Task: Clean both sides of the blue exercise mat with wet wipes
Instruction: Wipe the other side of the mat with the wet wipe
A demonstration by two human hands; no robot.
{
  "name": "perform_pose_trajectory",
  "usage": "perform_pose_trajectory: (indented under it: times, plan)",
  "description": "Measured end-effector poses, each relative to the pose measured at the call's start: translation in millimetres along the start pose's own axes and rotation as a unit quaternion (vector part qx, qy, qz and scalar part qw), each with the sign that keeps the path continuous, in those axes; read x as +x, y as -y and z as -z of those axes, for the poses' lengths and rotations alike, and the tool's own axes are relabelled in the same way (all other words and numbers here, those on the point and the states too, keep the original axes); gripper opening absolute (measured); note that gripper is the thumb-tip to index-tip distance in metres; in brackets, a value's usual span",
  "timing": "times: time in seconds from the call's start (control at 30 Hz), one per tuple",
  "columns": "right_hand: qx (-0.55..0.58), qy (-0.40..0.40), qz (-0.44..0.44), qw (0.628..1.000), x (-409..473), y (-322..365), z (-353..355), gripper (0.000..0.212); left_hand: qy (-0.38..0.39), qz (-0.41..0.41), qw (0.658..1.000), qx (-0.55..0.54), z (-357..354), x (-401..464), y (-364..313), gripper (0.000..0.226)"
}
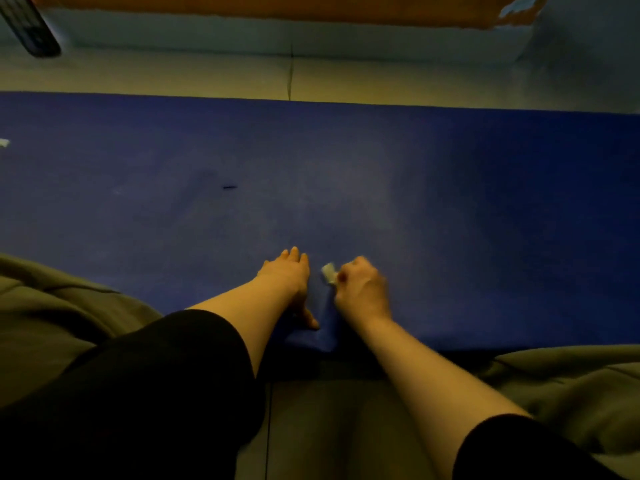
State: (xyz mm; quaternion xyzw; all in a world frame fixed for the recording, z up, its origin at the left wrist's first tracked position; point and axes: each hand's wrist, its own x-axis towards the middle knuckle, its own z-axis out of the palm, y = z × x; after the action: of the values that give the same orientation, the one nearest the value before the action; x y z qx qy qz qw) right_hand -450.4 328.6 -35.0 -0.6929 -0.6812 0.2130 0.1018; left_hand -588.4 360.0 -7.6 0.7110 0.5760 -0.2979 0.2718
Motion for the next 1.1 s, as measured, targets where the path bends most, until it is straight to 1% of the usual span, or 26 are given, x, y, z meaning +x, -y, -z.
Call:
perform_pose_trajectory:
  times: [0.07, 0.1, 0.17, 0.27, 0.33, 0.37, 0.43, 0.5, 0.53, 0.6, 0.67, 0.7, 0.73, 0.77, 0.8, 0.83, 0.87, 0.9, 0.93, 0.97, 1.0, 1.03, 1.1]
  plan:
    - [0.001, 0.050, 0.057, 0.997, -7.6, 14.0, -14.1, 0.020, 0.000, 0.009, 1.000, 0.002, -2.9, 2.6, -2.2, 0.135]
    - [-0.002, 0.054, 0.058, 0.997, -5.7, 12.0, -13.7, 0.016, -0.002, 0.011, 1.000, 0.004, -3.8, 3.7, -3.1, 0.135]
    - [0.008, 0.024, 0.002, 1.000, 6.5, -8.2, -3.7, 0.014, -0.006, 0.009, 1.000, 0.014, -3.3, 4.3, -4.4, 0.136]
    - [0.006, -0.052, -0.111, 0.993, 22.8, -43.0, 13.6, 0.014, -0.016, 0.004, 1.000, 0.020, -3.6, 5.1, -1.7, 0.139]
    - [-0.003, -0.084, -0.128, 0.988, 23.6, -41.3, 12.8, 0.014, -0.035, -0.003, 0.999, 0.032, -5.4, 3.3, 0.6, 0.139]
    - [0.015, -0.087, -0.110, 0.990, 21.0, -30.3, 9.5, 0.017, -0.043, -0.009, 0.998, 0.039, -7.1, 2.5, 1.6, 0.139]
    - [0.062, -0.056, -0.022, 0.996, 13.4, -3.9, -7.5, 0.025, -0.049, -0.025, 0.997, 0.049, -9.7, 1.6, 3.2, 0.139]
    - [0.076, 0.010, 0.060, 0.995, 8.5, 14.2, -20.7, 0.019, -0.041, -0.028, 0.998, 0.045, -8.8, 4.2, 4.1, 0.140]
    - [0.067, 0.028, 0.072, 0.995, 11.1, 14.7, -20.8, 0.014, -0.028, -0.025, 0.999, 0.037, -8.1, 5.7, 4.2, 0.140]
    - [0.050, 0.008, 0.026, 0.998, 25.2, 0.5, -13.0, 0.011, -0.002, -0.021, 0.999, 0.037, -4.7, 8.6, 2.8, 0.141]
    - [0.049, -0.044, -0.049, 0.997, 39.5, -23.2, -1.1, 0.011, 0.010, -0.024, 0.998, 0.063, 3.4, 12.3, 1.7, 0.140]
    - [0.042, -0.063, -0.086, 0.993, 45.3, -32.5, 4.0, 0.012, 0.008, -0.029, 0.997, 0.073, 9.9, 14.6, 2.7, 0.135]
    - [0.036, -0.078, -0.112, 0.990, 50.1, -37.8, 5.7, 0.013, -0.006, -0.039, 0.997, 0.072, 17.6, 17.1, 5.1, 0.125]
    - [0.036, -0.091, -0.120, 0.988, 52.9, -36.5, 5.1, 0.015, -0.033, -0.056, 0.996, 0.062, 25.1, 20.8, 7.7, 0.110]
    - [0.050, -0.101, -0.108, 0.988, 54.1, -29.4, 3.0, 0.020, -0.065, -0.070, 0.994, 0.049, 31.2, 26.0, 10.8, 0.096]
    - [0.073, -0.100, -0.073, 0.990, 53.2, -18.3, -1.0, 0.026, -0.097, -0.083, 0.991, 0.038, 35.2, 30.9, 14.0, 0.088]
    - [0.095, -0.090, -0.025, 0.991, 50.5, -6.7, -7.7, 0.030, -0.118, -0.092, 0.988, 0.026, 35.5, 35.6, 16.8, 0.089]
    - [0.109, -0.069, 0.020, 0.991, 49.3, 3.9, -15.3, 0.029, -0.117, -0.091, 0.989, 0.010, 34.4, 41.1, 19.5, 0.097]
    - [0.112, -0.040, 0.056, 0.991, 47.8, 10.9, -21.8, 0.026, -0.095, -0.080, 0.992, -0.009, 31.9, 44.2, 20.8, 0.109]
    - [0.103, -0.013, 0.072, 0.992, 49.6, 12.8, -24.9, 0.023, -0.064, -0.068, 0.995, -0.023, 28.7, 46.7, 22.1, 0.118]
    - [0.091, -0.005, 0.066, 0.994, 55.4, 7.9, -25.2, 0.020, -0.037, -0.062, 0.997, -0.027, 26.2, 48.8, 22.4, 0.123]
    - [0.081, -0.011, 0.036, 0.996, 63.6, -1.2, -24.1, 0.018, -0.020, -0.057, 0.998, -0.020, 25.3, 51.1, 22.5, 0.125]
    - [0.086, -0.061, -0.040, 0.994, 76.8, -24.5, -18.3, 0.013, -0.008, -0.053, 0.998, 0.012, 27.5, 55.5, 22.3, 0.129]
